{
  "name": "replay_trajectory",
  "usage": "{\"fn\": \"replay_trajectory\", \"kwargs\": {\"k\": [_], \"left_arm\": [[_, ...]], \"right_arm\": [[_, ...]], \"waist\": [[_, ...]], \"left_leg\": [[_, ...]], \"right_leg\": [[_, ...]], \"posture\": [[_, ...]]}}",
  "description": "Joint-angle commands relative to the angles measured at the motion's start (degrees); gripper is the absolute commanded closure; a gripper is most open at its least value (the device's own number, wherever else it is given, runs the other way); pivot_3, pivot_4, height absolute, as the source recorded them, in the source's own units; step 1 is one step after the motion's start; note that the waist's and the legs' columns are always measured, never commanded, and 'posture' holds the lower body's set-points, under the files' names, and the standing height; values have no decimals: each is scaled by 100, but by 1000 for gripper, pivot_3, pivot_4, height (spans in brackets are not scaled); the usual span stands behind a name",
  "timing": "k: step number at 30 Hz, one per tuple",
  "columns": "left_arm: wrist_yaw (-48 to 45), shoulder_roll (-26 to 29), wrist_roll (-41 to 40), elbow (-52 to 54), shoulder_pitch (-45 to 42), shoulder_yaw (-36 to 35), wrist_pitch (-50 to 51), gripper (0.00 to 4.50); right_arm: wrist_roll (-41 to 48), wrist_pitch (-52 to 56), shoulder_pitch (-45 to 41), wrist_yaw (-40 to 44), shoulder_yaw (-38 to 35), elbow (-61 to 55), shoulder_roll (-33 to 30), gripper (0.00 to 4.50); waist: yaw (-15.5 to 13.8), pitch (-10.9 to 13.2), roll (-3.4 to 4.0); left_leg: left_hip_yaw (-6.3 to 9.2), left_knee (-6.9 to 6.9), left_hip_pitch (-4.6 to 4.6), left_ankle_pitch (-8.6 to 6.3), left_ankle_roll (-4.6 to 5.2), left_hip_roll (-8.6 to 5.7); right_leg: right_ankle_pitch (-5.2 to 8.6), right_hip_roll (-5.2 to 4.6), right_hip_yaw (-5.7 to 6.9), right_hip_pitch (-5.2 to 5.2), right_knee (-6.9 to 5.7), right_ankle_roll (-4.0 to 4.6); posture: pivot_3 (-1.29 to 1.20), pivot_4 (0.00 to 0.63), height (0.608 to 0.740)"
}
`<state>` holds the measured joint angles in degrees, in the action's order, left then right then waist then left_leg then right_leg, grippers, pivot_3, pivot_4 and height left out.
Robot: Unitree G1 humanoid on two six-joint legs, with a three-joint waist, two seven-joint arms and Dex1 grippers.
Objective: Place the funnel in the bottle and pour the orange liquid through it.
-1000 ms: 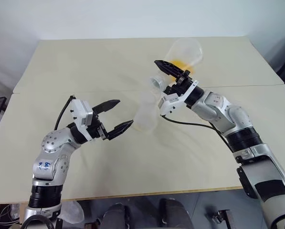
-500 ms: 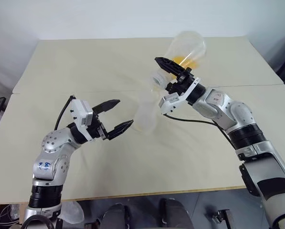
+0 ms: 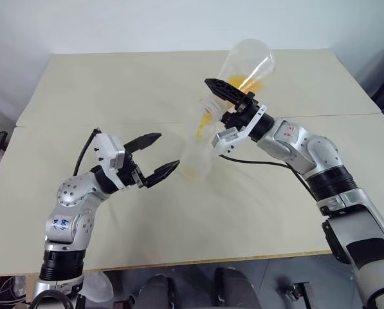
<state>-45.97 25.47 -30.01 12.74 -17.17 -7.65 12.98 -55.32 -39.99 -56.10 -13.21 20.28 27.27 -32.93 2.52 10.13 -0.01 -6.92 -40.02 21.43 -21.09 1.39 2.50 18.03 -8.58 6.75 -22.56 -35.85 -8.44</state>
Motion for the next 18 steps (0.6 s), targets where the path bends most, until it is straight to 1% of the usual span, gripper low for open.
{"fn": "replay_trajectory", "kwargs": {"k": [1, 18], "left_arm": [[4, -22, -25, 245, 40, 23, -134, 0], [-8, -10, -43, 239, 35, 70, -128, 0]], "right_arm": [[23, -5, -245, -161, -24, -126, -93, 1856], [-197, -61, -420, -380, 162, 53, -192, 1856]], "waist": [[1, 0, 0], [74, 0, 0]], "left_leg": [[0, 0, 0, 0, 0, 0], [1, 5, 0, 0, 0, 3]], "right_leg": [[0, 0, 0, 0, 0, 0], [0, 1, 2, 0, 1, 0]], "posture": [[0, 150, 740], [0, 150, 740]]}}
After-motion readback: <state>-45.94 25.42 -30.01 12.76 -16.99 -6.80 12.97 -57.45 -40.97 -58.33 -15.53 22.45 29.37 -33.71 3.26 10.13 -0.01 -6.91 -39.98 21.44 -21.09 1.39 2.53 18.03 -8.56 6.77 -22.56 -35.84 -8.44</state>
